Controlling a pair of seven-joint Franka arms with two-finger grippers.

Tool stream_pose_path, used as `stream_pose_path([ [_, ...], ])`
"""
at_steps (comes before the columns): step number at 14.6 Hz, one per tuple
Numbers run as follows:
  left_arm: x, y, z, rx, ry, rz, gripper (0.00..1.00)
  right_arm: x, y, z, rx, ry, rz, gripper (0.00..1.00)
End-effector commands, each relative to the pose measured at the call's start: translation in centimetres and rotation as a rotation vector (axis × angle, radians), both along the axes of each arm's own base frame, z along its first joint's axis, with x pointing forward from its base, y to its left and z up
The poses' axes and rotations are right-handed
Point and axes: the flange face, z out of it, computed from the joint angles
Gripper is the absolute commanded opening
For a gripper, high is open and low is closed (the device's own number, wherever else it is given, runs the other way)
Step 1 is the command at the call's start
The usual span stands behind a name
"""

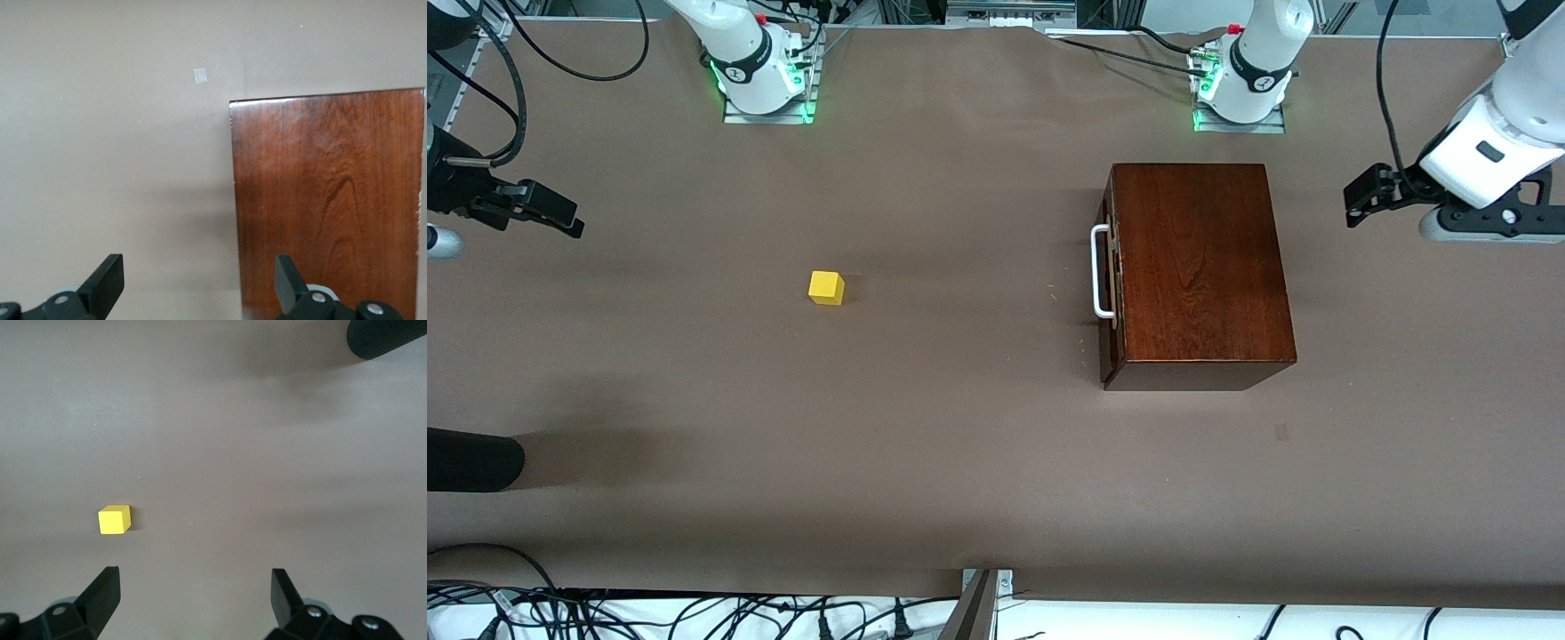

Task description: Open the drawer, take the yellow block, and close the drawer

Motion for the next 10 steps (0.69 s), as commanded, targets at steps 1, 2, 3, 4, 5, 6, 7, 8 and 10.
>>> stream_pose_path([
  [1,-0.5,1.5,0.5,-0.031,-0.016,-0.053,1.0,0.3,-0.1,0.6,-0.007,-0.008,0.002,1.0],
  [2,-0.5,1.7,0.5,-0.032,-0.016,-0.044,1.0,0.3,-0.1,0.6,-0.009,-0.008,0.002,1.0],
  [3,-0.6,1.8,0.6,-0.033,-0.018,-0.038,1.0,0.3,-0.2,0.6,-0.008,-0.008,0.0,1.0],
  [4,-0.6,1.8,0.6,-0.033,-0.018,-0.036,1.0,0.3,-0.2,0.7,-0.009,-0.009,0.0,1.0],
  [5,-0.6,1.9,0.7,-0.034,-0.019,-0.034,1.0,0.3,-0.1,0.7,-0.009,-0.009,0.002,1.0],
  [6,-0.6,1.8,0.7,-0.042,-0.019,-0.032,1.0,0.3,-0.2,0.7,-0.009,-0.009,0.0,1.0],
  [7,-0.5,1.9,0.7,-0.057,-0.02,-0.028,1.0,0.3,-0.1,0.7,-0.009,-0.009,0.002,1.0],
  [8,-0.3,1.9,1.4,-0.06,-0.035,-0.027,1.0,0.3,-0.1,0.7,-0.009,-0.009,0.002,1.0],
  [10,-0.1,2.1,1.7,-0.061,-0.036,-0.016,1.0,0.3,-0.1,0.8,-0.009,-0.011,0.002,1.0],
])
